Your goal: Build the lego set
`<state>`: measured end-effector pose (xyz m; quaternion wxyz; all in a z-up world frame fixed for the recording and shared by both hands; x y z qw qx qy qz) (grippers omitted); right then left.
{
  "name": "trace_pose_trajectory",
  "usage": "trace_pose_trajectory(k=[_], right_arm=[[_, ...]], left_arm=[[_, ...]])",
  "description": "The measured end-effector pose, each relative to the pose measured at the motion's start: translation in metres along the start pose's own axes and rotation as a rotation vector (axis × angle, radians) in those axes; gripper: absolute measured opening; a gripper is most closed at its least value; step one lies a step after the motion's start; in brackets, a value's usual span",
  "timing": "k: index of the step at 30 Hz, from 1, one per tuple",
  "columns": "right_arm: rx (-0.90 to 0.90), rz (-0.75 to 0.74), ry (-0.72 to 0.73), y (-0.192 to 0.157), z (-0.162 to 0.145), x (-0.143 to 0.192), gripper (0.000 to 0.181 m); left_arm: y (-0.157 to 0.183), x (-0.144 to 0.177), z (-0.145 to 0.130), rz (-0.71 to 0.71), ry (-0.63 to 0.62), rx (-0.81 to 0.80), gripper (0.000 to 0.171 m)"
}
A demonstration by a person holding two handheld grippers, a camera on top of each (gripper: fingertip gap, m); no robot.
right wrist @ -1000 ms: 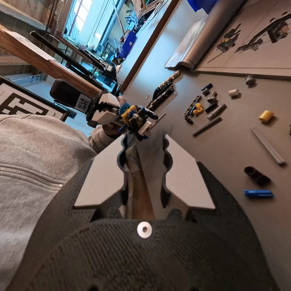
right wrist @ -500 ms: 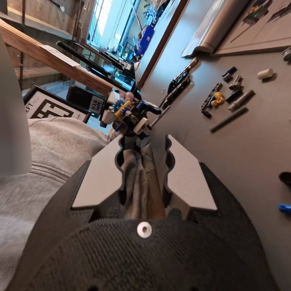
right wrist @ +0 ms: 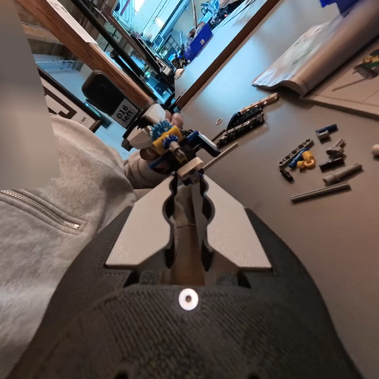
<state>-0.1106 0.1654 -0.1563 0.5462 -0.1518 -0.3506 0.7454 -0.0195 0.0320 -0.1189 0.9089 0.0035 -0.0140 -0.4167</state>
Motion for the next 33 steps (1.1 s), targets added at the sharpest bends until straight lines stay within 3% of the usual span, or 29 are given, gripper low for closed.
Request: trace_pose_trajectory(k=[5,9,12,15,19,25,29,33], right_arm=[[0.169,-0.064,0.036,-0.008,0.006,0.003,0.016],[0.331,-0.154,0.063,-0.014,0.010,0.003,0.013],[0.365,-0.177,0.063,-0.014,0.009,0.002,0.013],[0.325,-0.148,0.078,-0.012,0.010,0.001,0.014],[0.192,-0.066,0.129,-0.009,0.014,0.008,0.029],[-0.036,0.027,0.219,-0.001,0.023,0.022,0.030],[-0.129,0.116,0.163,-0.012,0.026,0.017,0.019],[-0.259,0.225,0.077,-0.030,0.027,0.008,0.022]], left_arm=[[0.000,0.001,0.004,0.027,0.036,-0.001,0.003],[0.005,0.000,0.006,0.066,0.027,-0.090,0.003],[0.006,0.001,0.006,0.060,0.030,-0.099,0.003],[0.003,0.003,0.007,0.071,0.040,-0.087,0.003],[-0.002,0.009,0.011,0.071,0.075,-0.048,0.003],[-0.012,0.017,0.016,0.092,0.107,-0.030,0.003],[-0.012,0.018,0.023,0.074,0.106,-0.080,0.003],[-0.007,0.016,0.031,0.025,0.087,-0.186,0.003]])
Point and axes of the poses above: each gripper's, where its closed fingertips meet, x back along the fingers, z out of its top, y = z × x across the jaws, the point moved 7 cm from there along x, back along the fingers, and after that the axes turned 4 degrees about -z, right-handed, at the moved point
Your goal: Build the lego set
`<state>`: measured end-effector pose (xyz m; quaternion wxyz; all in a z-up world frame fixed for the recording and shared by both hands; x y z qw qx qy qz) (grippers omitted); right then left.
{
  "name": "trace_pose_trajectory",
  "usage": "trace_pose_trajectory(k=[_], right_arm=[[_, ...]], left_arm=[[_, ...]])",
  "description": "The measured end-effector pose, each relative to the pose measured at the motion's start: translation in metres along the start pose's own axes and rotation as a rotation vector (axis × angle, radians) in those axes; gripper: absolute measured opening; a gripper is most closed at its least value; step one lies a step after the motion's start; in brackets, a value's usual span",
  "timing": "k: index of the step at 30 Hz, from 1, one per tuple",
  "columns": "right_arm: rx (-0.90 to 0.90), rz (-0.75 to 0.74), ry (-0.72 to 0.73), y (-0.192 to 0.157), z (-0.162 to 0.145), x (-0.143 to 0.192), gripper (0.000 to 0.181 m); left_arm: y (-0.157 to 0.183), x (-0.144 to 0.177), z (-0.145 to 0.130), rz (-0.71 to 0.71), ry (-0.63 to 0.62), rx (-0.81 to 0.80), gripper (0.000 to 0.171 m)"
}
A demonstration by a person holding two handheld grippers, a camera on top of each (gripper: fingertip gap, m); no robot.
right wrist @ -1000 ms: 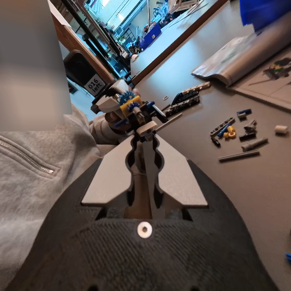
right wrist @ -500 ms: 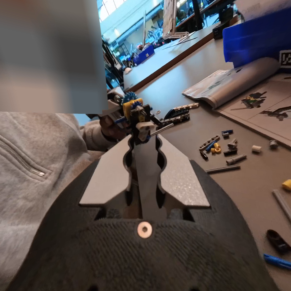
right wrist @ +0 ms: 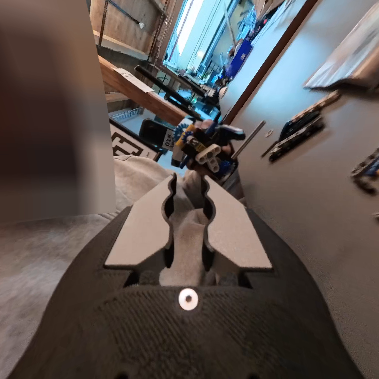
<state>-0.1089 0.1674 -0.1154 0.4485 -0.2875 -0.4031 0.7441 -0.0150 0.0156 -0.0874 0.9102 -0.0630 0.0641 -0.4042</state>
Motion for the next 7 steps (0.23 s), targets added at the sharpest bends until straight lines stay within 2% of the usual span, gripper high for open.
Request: trace_pose_trajectory(k=[3,7], right_arm=[[-0.168,0.035,-0.053,0.000,-0.004,-0.009,0.033],[-0.332,0.027,-0.017,0.014,-0.006,-0.007,0.039]], left_arm=[[0.003,-0.003,0.004,-0.028,-0.032,-0.077,0.003],[0.003,-0.007,0.002,-0.067,-0.064,-0.142,0.003]])
Point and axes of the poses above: each gripper's, where its closed fingertips meet, x back along the fingers, z out of its top, y = z × x across the jaws, the point moved 7 cm from there along x, back along the fingers, and after that the axes turned 4 degrees about -z, right-handed, at the moved point
